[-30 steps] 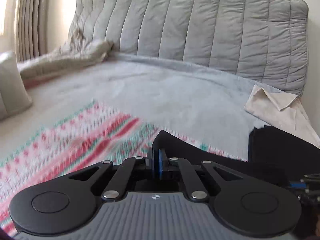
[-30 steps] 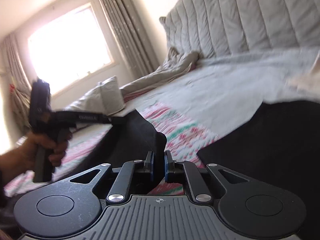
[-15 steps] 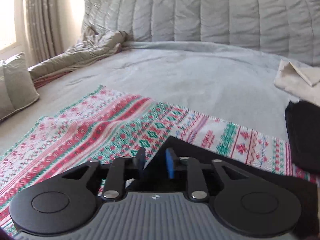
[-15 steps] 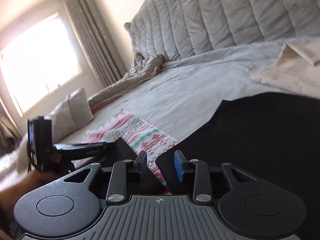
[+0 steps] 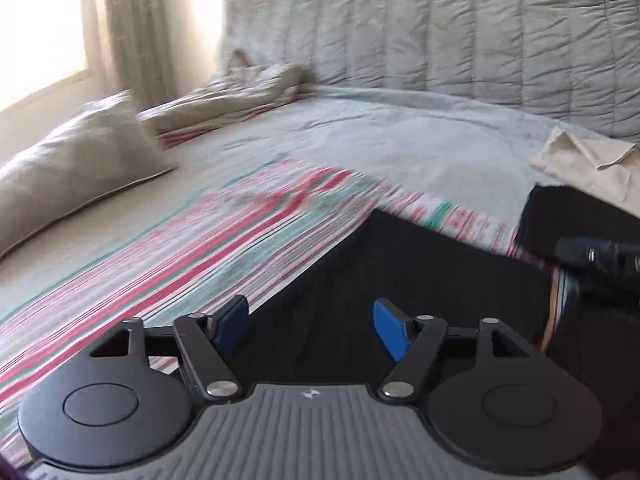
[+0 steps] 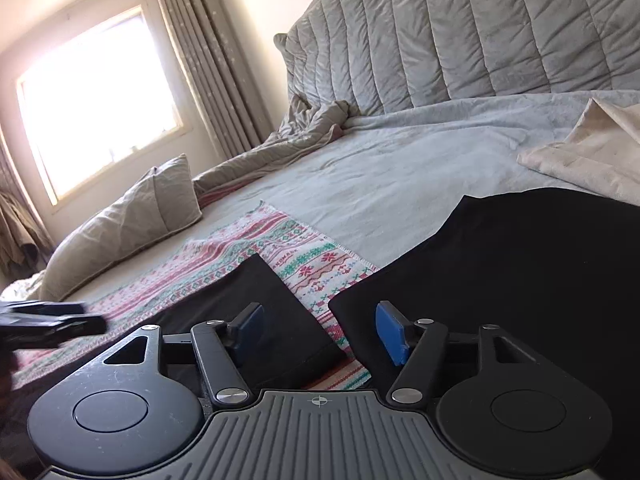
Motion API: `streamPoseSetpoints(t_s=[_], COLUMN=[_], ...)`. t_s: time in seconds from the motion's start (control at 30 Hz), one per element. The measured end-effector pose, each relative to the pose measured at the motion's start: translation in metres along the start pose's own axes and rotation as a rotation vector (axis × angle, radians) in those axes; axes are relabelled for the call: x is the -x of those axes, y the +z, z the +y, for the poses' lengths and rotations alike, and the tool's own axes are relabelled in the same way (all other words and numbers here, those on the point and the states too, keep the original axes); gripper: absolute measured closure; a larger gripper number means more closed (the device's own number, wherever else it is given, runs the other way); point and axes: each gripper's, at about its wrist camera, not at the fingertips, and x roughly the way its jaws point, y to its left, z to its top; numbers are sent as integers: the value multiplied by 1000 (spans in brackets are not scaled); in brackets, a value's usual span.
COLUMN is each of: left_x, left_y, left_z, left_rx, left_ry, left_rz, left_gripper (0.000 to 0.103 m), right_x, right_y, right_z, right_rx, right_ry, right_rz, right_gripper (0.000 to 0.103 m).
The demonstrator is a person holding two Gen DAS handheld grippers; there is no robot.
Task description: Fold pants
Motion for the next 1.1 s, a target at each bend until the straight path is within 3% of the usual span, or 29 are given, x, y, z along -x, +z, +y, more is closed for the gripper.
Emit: streamPoseSetpoints(t_s=[0.1, 0.27, 0.47, 0.63, 0.8, 0.93, 1.0, 1.1], left_x=[48, 126, 200, 239, 276, 297, 300, 299], left_y=[-21, -51, -84, -104, -117, -126, -129, -136], left_z=[29, 77, 111, 138, 158, 169, 175, 191], left_rx=[62, 183, 254, 310, 297, 219, 164, 154], left_ry=[92, 226, 361, 438, 499, 552, 562, 562], left_rz=[28, 46, 62, 77, 63, 10, 12, 55], left_gripper=[19, 10, 1, 0, 0, 0, 0, 0], right_x=[10, 23, 42, 59, 67, 74, 69, 49], right_y=[0, -1, 1, 5, 6, -2, -7, -15], right_z=[15, 56, 128, 193, 250, 294, 317, 345], right_rx=[46, 151, 400, 593, 687, 784, 814, 792], right_ry=[2, 68, 125, 185, 272, 359, 399, 445], right_rz=[23, 109, 157, 159, 163, 82, 163, 360], right_gripper=[30, 23, 12, 6, 6, 5, 5, 4])
